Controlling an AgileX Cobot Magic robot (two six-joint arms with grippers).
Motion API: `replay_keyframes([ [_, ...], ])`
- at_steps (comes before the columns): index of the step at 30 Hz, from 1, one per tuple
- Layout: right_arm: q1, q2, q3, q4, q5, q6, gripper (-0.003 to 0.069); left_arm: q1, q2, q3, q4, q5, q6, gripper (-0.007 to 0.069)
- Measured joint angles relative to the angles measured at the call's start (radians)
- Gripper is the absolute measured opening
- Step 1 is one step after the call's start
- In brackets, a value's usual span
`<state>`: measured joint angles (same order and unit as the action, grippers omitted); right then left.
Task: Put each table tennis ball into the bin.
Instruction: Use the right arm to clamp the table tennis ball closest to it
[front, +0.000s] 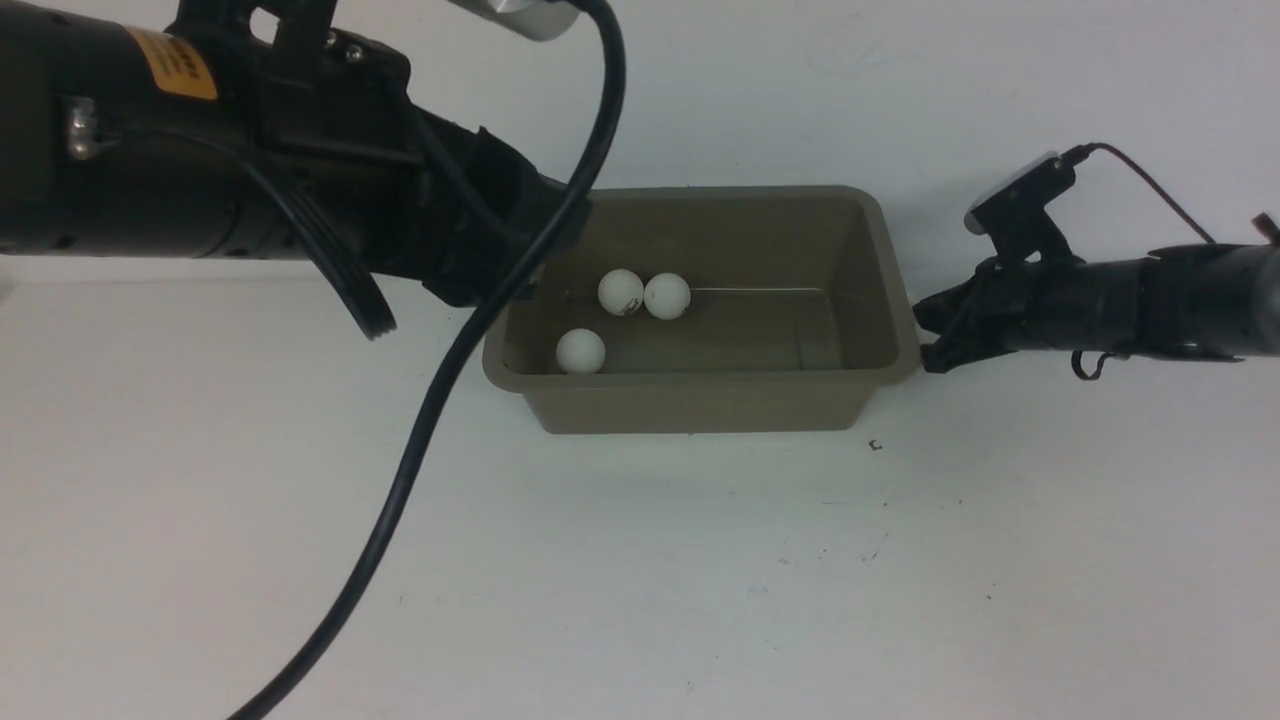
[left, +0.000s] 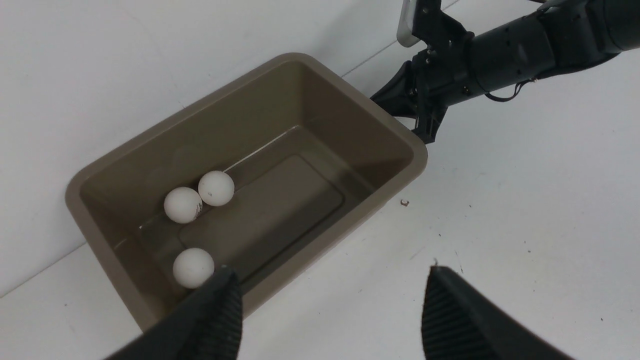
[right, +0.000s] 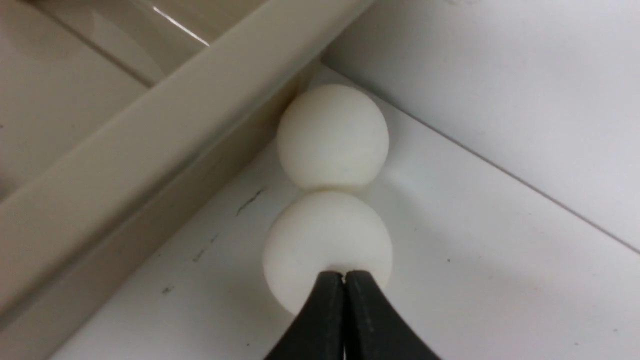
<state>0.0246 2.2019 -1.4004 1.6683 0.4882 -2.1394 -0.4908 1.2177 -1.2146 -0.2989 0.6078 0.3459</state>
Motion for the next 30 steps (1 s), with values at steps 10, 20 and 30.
replay_keyframes([
  [10, -0.022, -0.011, 0.000, 0.000, 0.091, -0.023, 0.0061, 0.000, 0.000, 0.000, 0.000, -0.011, 0.000, 0.0437],
  [20, -0.032, -0.011, 0.000, -0.005, 0.136, 0.016, 0.0506, 0.000, 0.000, 0.000, 0.000, -0.012, 0.000, 0.0437],
  [30, -0.032, -0.009, 0.000, -0.003, 0.113, 0.001, 0.0551, 0.000, 0.000, 0.000, 0.000, -0.013, 0.000, 0.0437],
])
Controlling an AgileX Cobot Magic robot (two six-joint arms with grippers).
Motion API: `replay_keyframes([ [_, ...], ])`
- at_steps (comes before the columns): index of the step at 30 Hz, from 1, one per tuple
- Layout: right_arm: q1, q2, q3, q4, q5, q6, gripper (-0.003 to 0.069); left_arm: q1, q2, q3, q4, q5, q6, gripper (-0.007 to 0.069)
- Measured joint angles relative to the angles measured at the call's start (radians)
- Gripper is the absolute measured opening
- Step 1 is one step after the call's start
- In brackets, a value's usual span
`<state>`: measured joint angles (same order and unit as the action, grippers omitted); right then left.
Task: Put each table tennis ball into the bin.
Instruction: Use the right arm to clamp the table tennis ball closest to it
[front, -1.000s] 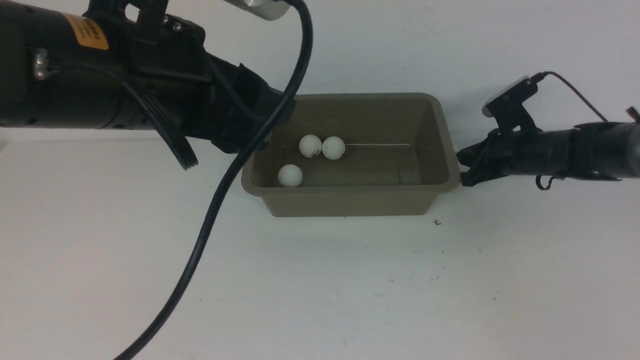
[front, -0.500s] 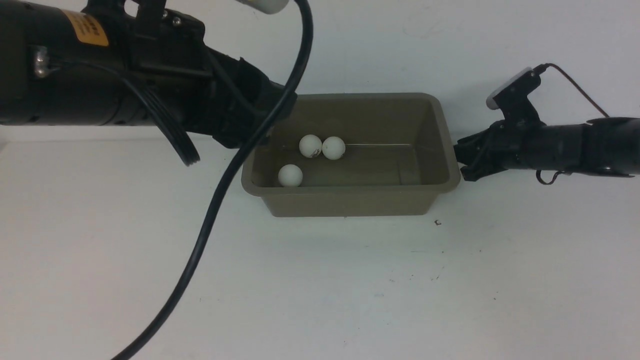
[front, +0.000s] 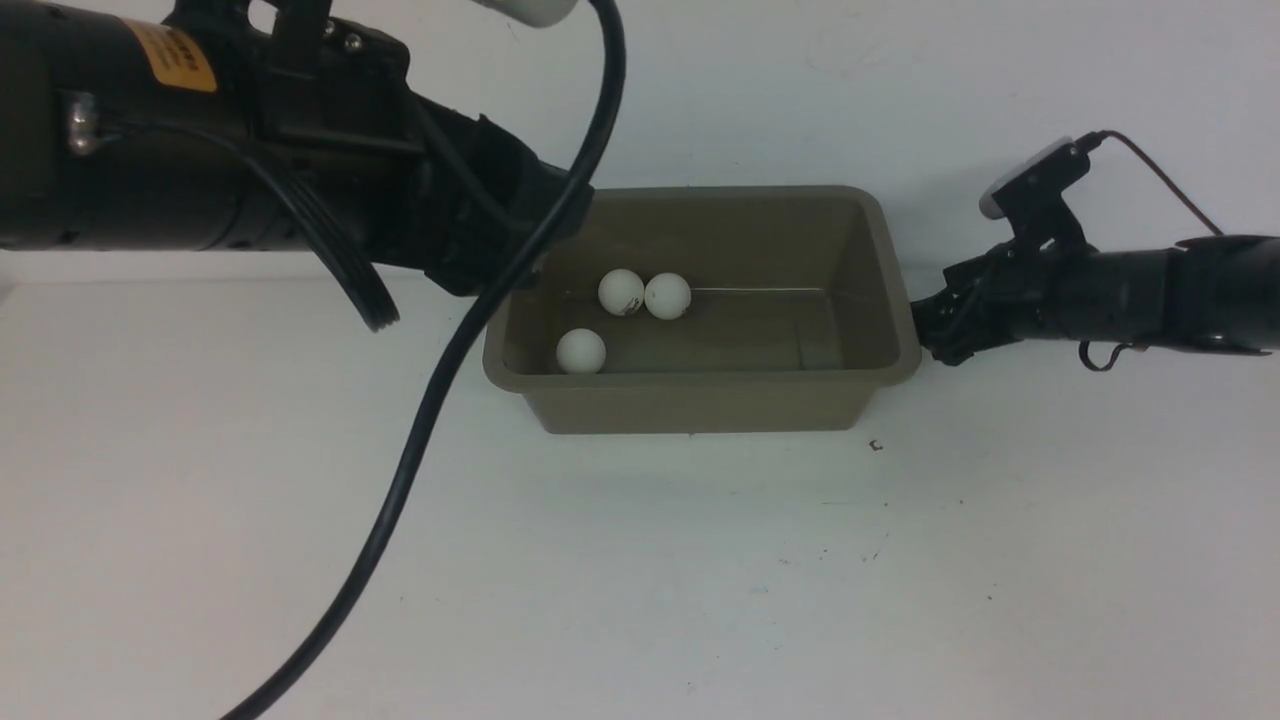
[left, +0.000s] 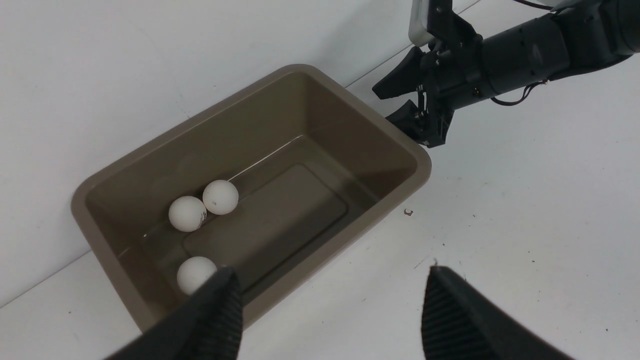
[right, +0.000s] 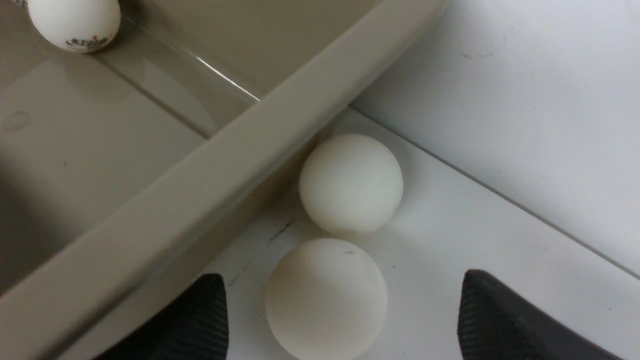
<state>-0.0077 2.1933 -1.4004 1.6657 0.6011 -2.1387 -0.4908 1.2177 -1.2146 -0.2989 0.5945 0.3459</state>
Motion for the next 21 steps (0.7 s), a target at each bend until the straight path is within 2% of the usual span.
replay_keyframes([
  [9, 0.000, 0.046, -0.048, 0.005, -0.003, -0.024, 0.0491, 0.000, 0.000, 0.000, -0.015, -0.001, 0.000, 0.0437],
  [21, 0.000, 0.052, -0.059, 0.011, -0.002, -0.004, 0.0484, 0.000, 0.000, 0.000, -0.026, -0.005, 0.000, 0.0437],
])
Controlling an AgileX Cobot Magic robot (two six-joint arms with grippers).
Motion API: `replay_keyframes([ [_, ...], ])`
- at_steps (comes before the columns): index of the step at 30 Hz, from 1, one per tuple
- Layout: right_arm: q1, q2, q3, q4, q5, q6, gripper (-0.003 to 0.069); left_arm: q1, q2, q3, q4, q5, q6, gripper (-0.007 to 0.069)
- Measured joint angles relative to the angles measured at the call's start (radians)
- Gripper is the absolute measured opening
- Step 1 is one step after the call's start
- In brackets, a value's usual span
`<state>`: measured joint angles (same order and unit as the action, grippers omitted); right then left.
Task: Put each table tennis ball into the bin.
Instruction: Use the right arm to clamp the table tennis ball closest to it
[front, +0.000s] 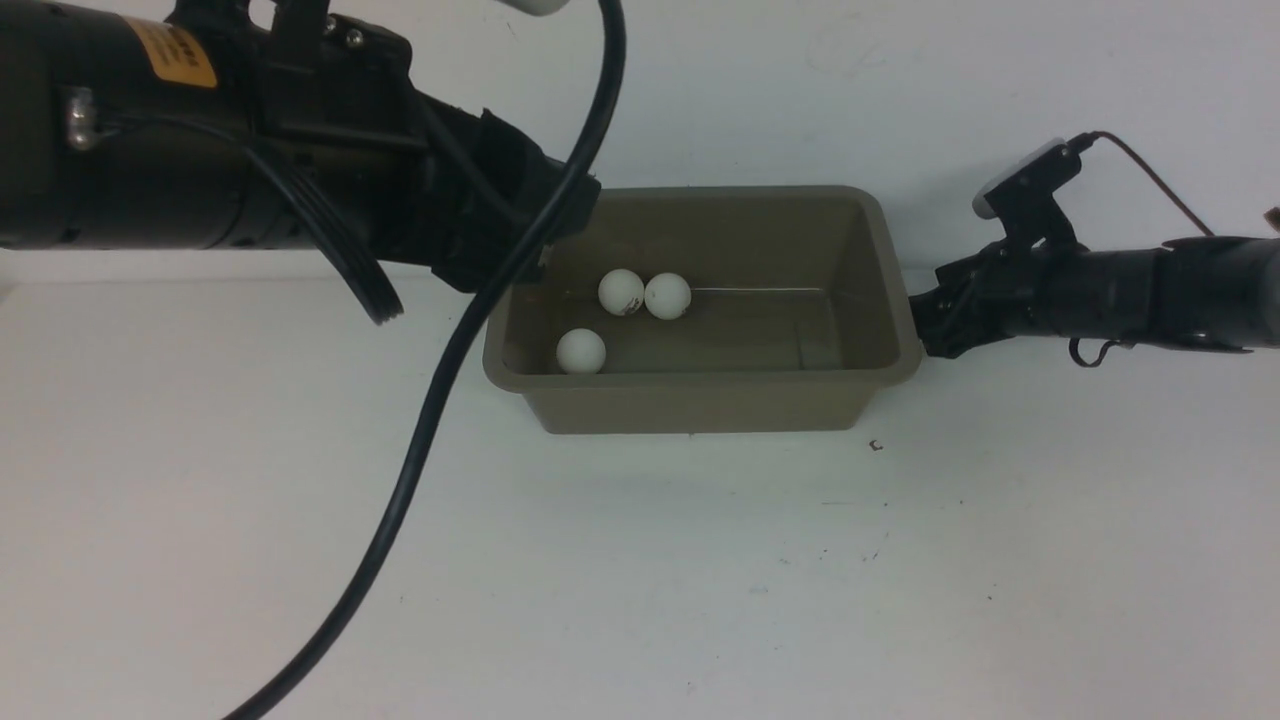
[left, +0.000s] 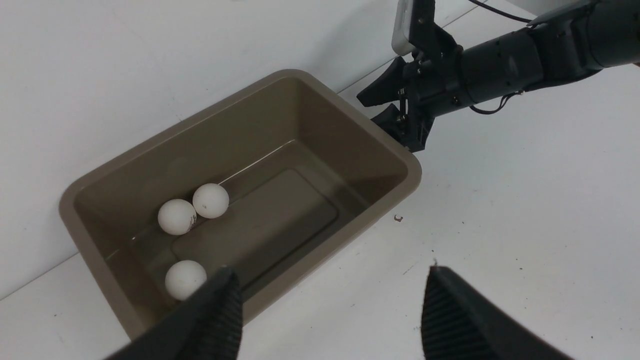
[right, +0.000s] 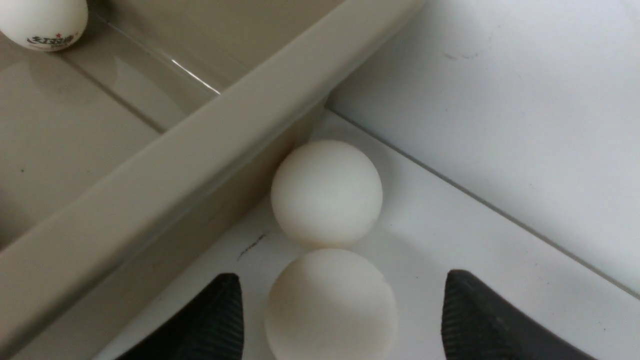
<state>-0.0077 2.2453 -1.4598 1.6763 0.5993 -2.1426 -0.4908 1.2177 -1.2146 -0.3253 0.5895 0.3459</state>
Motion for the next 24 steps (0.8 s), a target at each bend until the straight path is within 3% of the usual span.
replay_keyframes([
  [7, 0.000, 0.000, 0.000, 0.000, -0.008, 0.019, 0.0454, 0.000, 0.000, 0.000, 0.000, 0.000, 0.000, 0.0437],
  [11, 0.000, 0.000, 0.000, 0.000, -0.040, 0.040, 0.0367, 0.000, 0.000, 0.000, 0.000, 0.000, 0.000, 0.0437],
  [12, 0.000, 0.000, 0.000, -0.011, -0.058, 0.053, 0.0261, 0.000, 0.000, 0.000, 0.000, 0.000, 0.000, 0.0437],
  [18, 0.000, 0.000, 0.000, -0.035, -0.061, 0.056, 0.0032, 0.000, 0.000, 0.000, 0.000, -0.006, 0.000, 0.0437],
  [24, 0.000, 0.000, 0.000, -0.030, -0.061, 0.056, -0.0012, 0.000, 0.000, 0.000, 0.000, -0.021, 0.000, 0.0437],
])
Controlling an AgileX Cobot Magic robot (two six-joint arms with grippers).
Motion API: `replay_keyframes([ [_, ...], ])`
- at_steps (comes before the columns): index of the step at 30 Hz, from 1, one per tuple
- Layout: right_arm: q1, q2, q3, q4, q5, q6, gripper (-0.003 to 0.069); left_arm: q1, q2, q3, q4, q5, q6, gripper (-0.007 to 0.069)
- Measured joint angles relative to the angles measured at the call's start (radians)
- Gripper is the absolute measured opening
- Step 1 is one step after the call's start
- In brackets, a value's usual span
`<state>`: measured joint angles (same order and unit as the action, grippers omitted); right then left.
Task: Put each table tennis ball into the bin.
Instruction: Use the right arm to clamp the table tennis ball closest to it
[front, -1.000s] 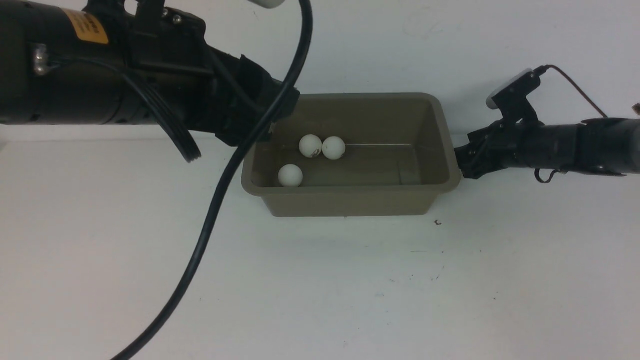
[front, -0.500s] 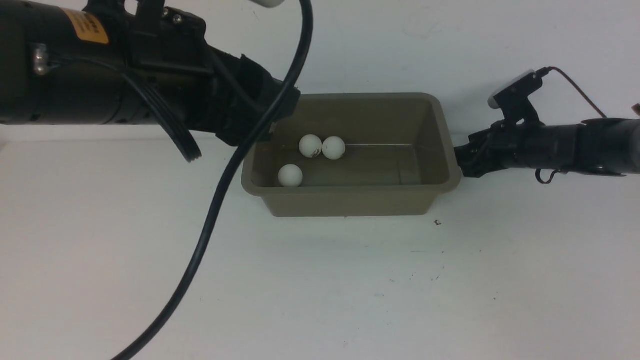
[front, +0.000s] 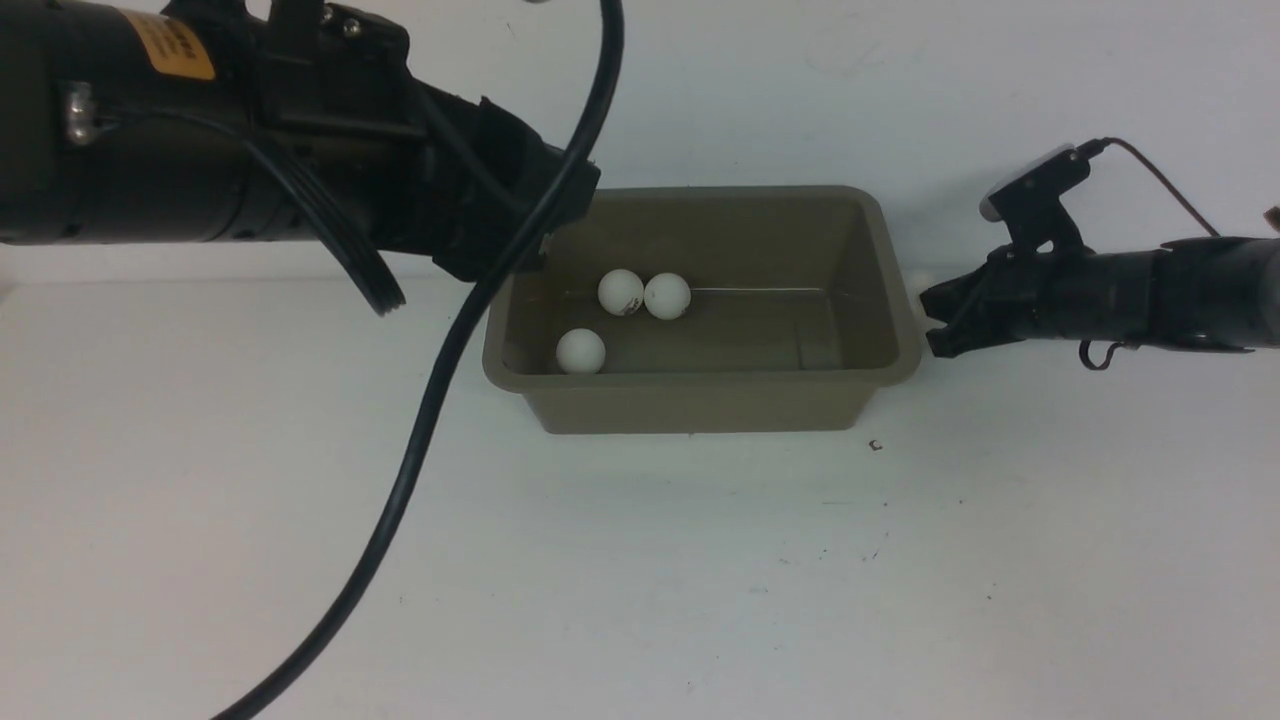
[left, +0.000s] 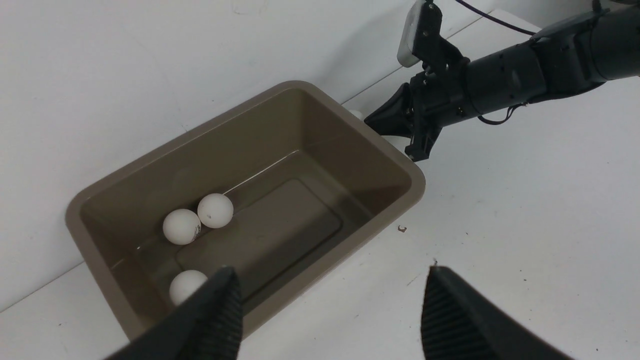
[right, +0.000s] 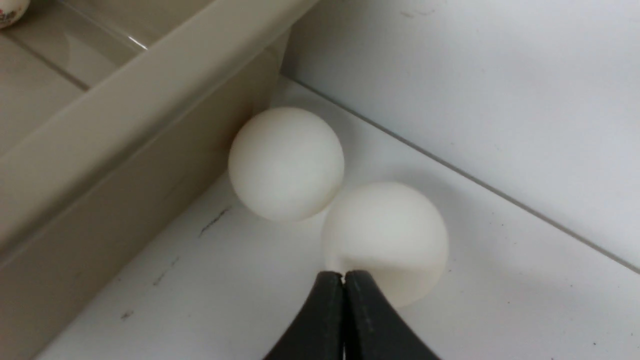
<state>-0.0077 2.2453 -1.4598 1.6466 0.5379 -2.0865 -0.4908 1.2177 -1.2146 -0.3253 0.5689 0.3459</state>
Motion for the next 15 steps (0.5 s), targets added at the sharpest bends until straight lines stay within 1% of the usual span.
replay_keyframes([
  [3, 0.000, 0.000, 0.000, 0.004, -0.018, -0.001, -0.0006, 0.000, 0.000, 0.000, 0.000, 0.000, 0.000, 0.0437],
  [6, 0.000, 0.000, 0.000, 0.010, -0.046, -0.010, 0.0015, 0.000, 0.000, 0.000, 0.000, 0.000, 0.000, 0.0437],
  [8, -0.003, 0.000, -0.001, 0.028, -0.063, -0.022, 0.0041, 0.000, 0.000, 0.000, 0.000, 0.000, 0.000, 0.0437],
  [10, -0.012, 0.000, -0.006, 0.055, -0.063, -0.028, 0.0083, 0.000, 0.000, 0.000, 0.000, -0.001, 0.000, 0.0437],
  [13, -0.026, -0.001, -0.011, 0.069, -0.028, -0.041, 0.0165, 0.000, 0.000, 0.000, 0.000, -0.001, 0.000, 0.0437],
  [15, -0.030, -0.001, -0.011, 0.071, -0.006, -0.052, 0.0245, 0.000, 0.000, 0.000, 0.000, -0.001, 0.000, 0.0437],
])
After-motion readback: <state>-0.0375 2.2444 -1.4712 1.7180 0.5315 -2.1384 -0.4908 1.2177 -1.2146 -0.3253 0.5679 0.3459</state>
